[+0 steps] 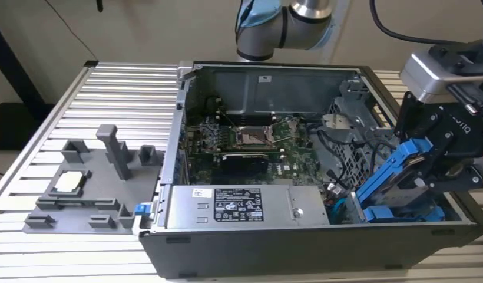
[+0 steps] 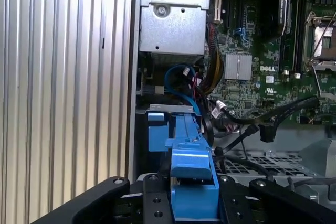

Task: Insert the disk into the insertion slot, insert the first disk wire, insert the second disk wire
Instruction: 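Insert the disk into the insertion slot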

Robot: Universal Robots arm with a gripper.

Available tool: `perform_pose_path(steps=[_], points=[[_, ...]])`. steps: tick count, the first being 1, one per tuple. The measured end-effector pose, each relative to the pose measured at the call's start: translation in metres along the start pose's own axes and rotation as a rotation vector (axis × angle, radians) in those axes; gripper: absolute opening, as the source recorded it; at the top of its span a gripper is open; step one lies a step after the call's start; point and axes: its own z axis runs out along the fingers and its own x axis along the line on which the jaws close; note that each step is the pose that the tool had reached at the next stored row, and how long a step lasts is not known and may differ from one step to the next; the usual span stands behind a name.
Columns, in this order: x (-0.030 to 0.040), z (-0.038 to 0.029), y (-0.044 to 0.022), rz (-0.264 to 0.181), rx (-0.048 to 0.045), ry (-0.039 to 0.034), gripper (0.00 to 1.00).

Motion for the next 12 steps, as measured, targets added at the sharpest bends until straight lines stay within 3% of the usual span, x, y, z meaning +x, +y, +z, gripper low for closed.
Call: perform_pose_path(steps=[8, 12], points=[[0.0008, 0.0143, -0.0004, 0.000, -0.0043, -0.0002, 0.33], [0.0009, 0.0156, -0.0004, 0.000, -0.0049, 0.0000, 0.33]])
